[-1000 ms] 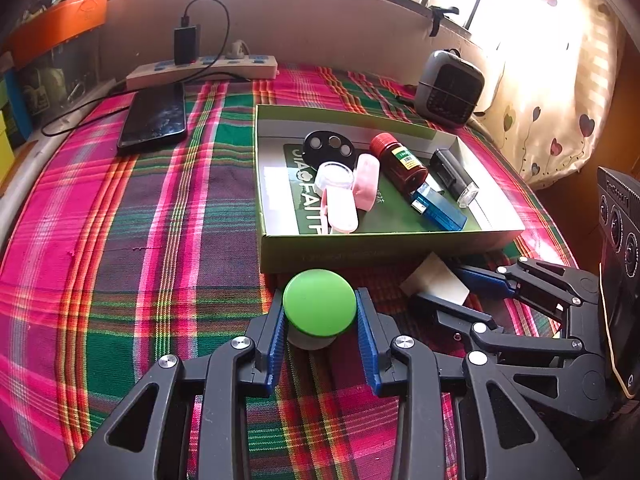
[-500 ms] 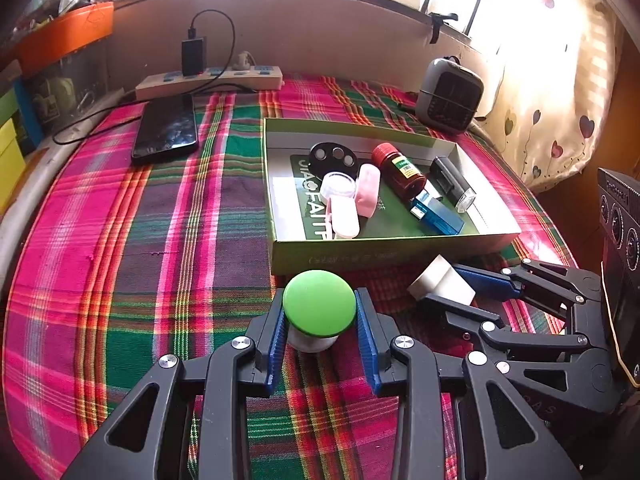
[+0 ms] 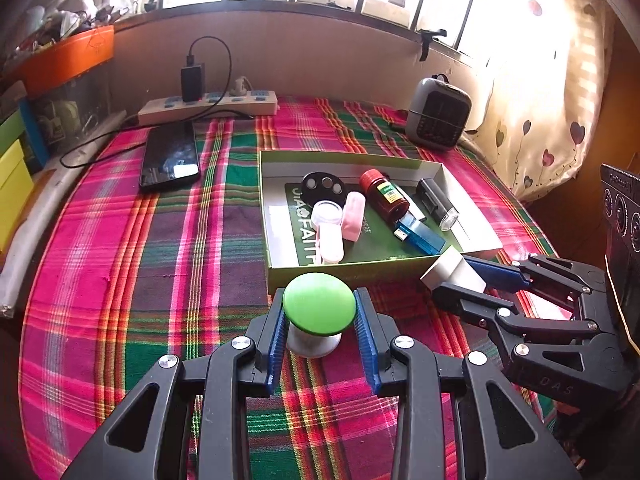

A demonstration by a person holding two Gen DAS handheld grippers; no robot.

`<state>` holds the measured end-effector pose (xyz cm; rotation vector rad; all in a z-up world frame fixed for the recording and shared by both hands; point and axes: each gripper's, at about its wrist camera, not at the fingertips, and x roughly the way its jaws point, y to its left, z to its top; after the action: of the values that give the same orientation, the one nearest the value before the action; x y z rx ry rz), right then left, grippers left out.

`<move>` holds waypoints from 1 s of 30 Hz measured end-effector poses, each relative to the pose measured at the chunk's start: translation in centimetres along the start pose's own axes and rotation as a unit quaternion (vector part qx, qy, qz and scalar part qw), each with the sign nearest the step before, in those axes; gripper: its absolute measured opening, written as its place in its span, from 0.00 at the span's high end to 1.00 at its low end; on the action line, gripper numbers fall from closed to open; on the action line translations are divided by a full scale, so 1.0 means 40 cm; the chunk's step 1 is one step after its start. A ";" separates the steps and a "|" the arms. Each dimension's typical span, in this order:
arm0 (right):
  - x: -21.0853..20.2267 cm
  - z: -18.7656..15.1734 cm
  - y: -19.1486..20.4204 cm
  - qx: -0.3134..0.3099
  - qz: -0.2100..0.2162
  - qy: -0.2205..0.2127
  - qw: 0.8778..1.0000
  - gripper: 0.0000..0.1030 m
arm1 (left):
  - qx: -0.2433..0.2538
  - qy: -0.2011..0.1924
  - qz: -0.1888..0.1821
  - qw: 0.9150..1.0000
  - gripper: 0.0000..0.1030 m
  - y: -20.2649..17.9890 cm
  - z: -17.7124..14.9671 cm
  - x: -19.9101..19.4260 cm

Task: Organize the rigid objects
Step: 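Carry the white charger and the green-topped item over the tray with both tools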

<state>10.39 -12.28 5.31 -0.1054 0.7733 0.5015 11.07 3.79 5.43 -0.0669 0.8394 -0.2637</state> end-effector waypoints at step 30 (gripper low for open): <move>0.004 0.096 -0.241 0.092 -0.065 -0.010 0.994 0.66 | 0.014 0.011 -0.038 0.999 0.70 -0.087 0.100 0.103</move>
<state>17.48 -19.61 7.07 0.0208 0.7832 0.3051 15.95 -0.82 5.66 -0.0708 0.8555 -0.3482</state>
